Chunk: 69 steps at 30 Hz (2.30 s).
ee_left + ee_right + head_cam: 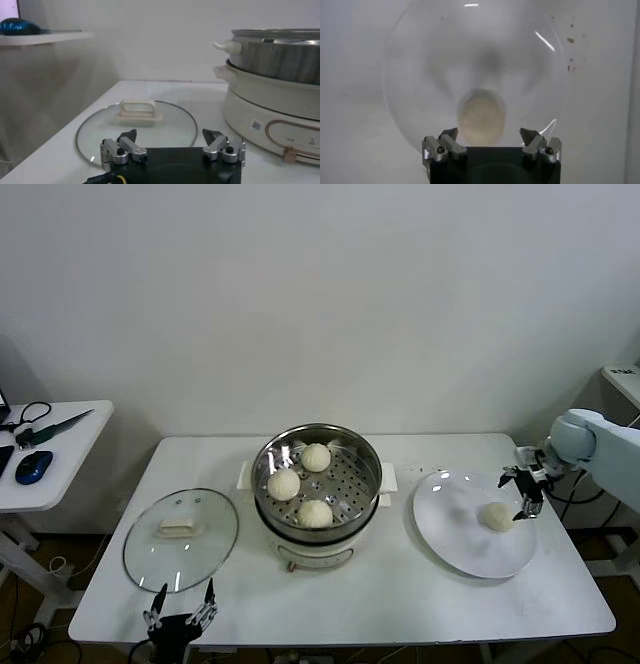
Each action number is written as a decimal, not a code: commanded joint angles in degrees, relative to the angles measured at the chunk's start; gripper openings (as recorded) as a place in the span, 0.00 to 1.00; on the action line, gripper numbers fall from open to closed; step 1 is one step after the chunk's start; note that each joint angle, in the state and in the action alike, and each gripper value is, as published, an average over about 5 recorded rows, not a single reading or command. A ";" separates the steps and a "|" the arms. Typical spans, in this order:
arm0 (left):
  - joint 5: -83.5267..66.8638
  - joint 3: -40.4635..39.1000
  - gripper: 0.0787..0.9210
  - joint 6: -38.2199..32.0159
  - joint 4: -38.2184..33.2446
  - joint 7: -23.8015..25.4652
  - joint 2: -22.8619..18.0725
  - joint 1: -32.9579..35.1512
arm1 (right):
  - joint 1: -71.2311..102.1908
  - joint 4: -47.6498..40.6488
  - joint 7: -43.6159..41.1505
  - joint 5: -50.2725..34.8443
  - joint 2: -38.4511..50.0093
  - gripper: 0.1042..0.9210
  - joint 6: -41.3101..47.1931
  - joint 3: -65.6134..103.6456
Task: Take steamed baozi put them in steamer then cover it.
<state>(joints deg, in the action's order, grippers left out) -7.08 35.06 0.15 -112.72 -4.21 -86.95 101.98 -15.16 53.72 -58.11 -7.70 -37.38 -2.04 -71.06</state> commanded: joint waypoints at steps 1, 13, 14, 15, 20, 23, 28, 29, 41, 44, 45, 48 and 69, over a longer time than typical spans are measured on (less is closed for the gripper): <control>0.16 0.02 0.88 -0.05 0.04 -0.02 -0.02 0.03 | 8.03 -7.86 0.16 2.43 -4.03 0.88 0.38 6.80; 0.15 0.16 0.88 -0.05 0.23 -0.08 0.08 0.21 | 8.16 -9.50 0.44 2.76 -6.12 0.81 0.25 7.86; 0.15 0.17 0.88 -0.05 0.23 -0.09 0.09 0.21 | 7.90 -9.09 0.23 2.32 -5.98 0.79 0.26 7.75; 0.15 0.17 0.88 -0.05 0.24 -0.11 0.10 0.21 | 7.53 -8.61 -0.06 1.85 -5.81 0.76 0.27 7.57; 0.22 0.08 0.88 -0.04 0.14 -0.18 0.09 0.25 | 4.41 -6.08 -1.74 -0.08 -4.65 0.71 -0.02 5.36; 0.32 0.02 0.88 -0.07 0.03 -0.19 0.10 0.31 | -0.24 -3.71 -2.61 -2.71 -3.39 0.69 -0.58 1.46; 0.36 -0.06 0.88 -0.21 -0.31 -0.22 0.12 0.55 | -18.27 4.96 -3.21 -14.09 -2.24 0.67 0.12 -12.28; 0.39 -0.08 0.88 -0.24 -0.33 -0.23 0.12 0.55 | -22.71 7.11 -3.22 -16.75 -2.63 0.67 0.69 -15.48; 0.98 -0.97 0.88 0.01 -1.23 -0.15 0.21 0.44 | -50.53 34.46 7.20 -45.42 -16.25 0.67 19.07 -30.28; 0.91 -0.92 0.88 -0.05 -1.24 -0.19 0.46 0.41 | -48.39 38.26 12.84 -49.76 -19.72 0.67 24.17 -28.62; 0.89 -0.87 0.88 -0.06 -1.28 -0.21 0.52 0.38 | -47.26 38.81 14.20 -50.66 -20.83 0.67 25.40 -28.00; 0.72 -0.60 0.88 -0.03 -1.60 -0.23 0.68 0.28 | -42.84 38.03 17.49 -51.15 -24.15 0.67 28.22 -26.46; 0.33 -0.18 0.88 0.04 -2.46 -0.10 0.96 0.85 | -26.65 28.41 23.46 -41.58 -28.44 0.67 33.08 -26.04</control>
<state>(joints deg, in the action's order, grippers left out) -6.74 34.88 0.17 -115.16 -4.32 -85.92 102.84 -46.38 83.37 -37.87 -50.49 -63.47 28.03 -96.66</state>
